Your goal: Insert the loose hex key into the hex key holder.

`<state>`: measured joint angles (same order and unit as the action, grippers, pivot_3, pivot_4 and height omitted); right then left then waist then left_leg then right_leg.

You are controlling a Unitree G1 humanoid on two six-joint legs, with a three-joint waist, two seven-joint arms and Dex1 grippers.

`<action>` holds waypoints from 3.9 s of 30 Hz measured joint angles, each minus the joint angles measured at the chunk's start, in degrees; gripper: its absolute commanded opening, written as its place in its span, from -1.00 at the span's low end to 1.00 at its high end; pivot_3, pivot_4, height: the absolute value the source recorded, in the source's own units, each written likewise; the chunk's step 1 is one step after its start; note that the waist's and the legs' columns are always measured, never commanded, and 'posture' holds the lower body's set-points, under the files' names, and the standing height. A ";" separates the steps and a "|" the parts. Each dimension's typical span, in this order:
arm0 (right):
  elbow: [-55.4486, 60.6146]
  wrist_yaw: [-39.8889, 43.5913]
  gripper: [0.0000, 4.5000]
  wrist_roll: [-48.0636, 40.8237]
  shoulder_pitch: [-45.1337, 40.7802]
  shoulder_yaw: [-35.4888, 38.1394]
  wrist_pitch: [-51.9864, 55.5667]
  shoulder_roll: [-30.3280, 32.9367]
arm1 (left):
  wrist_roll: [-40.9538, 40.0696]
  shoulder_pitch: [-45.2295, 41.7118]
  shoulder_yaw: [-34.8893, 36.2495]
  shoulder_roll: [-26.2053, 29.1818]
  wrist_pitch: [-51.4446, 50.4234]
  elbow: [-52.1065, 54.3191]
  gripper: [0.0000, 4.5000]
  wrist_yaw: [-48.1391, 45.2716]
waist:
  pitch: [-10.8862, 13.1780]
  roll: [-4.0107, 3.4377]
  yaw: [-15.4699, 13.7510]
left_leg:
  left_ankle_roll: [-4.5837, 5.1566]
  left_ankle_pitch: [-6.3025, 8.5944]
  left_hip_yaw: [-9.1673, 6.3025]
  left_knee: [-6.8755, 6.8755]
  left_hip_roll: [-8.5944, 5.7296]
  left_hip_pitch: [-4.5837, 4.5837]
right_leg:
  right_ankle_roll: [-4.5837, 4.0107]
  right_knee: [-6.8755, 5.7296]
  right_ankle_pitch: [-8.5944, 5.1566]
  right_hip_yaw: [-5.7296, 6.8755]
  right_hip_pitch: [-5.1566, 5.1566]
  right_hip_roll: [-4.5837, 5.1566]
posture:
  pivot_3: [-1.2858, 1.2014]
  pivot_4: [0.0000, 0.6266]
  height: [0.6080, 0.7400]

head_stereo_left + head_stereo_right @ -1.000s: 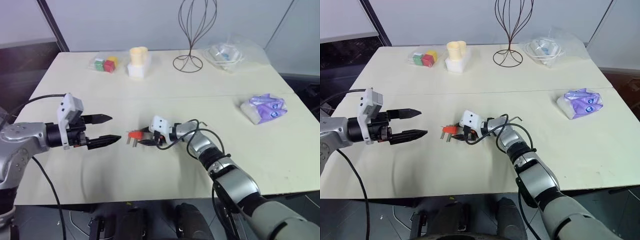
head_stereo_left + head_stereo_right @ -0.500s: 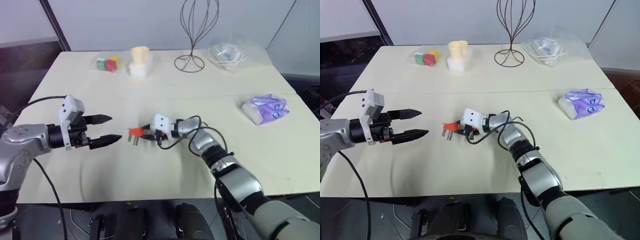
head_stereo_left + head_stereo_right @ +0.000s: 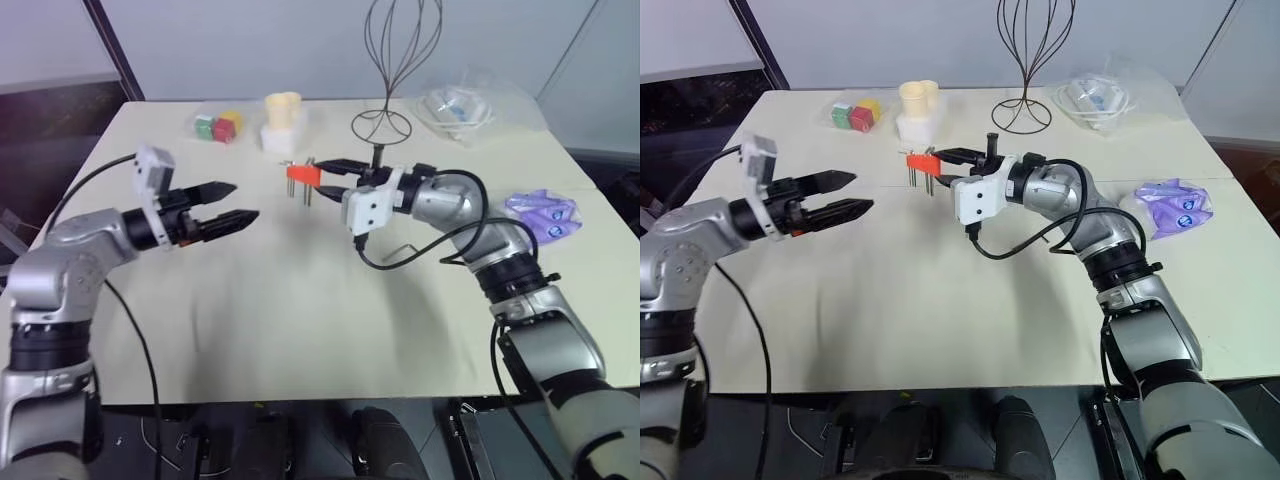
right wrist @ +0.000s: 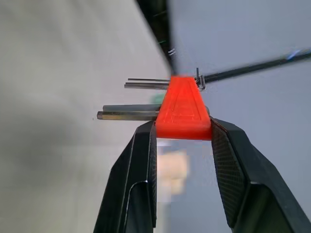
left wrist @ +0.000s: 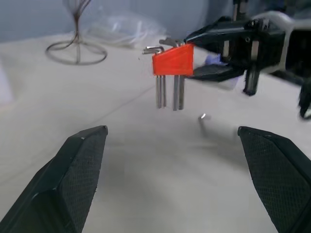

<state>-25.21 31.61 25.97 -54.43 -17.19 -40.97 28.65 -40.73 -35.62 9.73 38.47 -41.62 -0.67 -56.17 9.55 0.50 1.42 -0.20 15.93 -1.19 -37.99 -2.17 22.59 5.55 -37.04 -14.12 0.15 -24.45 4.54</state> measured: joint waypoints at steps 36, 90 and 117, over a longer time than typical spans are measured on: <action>7.20 -1.91 -0.55 1.59 3.14 -0.40 0.47 1.71 | 6.87 -14.36 -6.96 -8.30 5.98 -18.49 -0.97 -13.75 | 0.06 0.10 -0.32 | 0.04 -0.01 0.05 -0.10 0.02 0.03 | 0.01 0.00 0.00 0.00 0.03 -0.06 | 0.03 -0.52 1.00; 21.98 12.30 0.97 -39.55 3.98 16.06 122.39 7.20 | 5.15 0.50 -6.23 -9.46 7.21 8.84 -1.00 0.64 | 0.10 0.06 -1.87 | 0.12 0.06 -0.25 -0.16 -0.05 0.78 | -0.05 0.44 -0.02 0.01 -0.33 0.15 | 0.03 -0.52 1.00; -18.81 -21.11 0.97 -68.31 -13.47 16.50 133.13 3.75 | 6.34 4.36 -8.56 -15.43 11.41 8.78 -1.00 5.71 | 0.10 0.05 -0.50 | 0.11 0.02 -0.16 -0.15 -0.02 0.78 | -0.05 0.17 -0.02 0.02 -0.44 0.02 | 0.03 -0.52 1.00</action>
<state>-44.02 10.50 -42.34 -67.90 -0.69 92.16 32.40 -34.39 -31.26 1.17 23.04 -30.22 8.12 -50.47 9.65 0.55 0.92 -0.09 15.95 -1.35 -38.14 -2.19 23.36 5.50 -36.87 -14.14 0.16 -24.88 4.56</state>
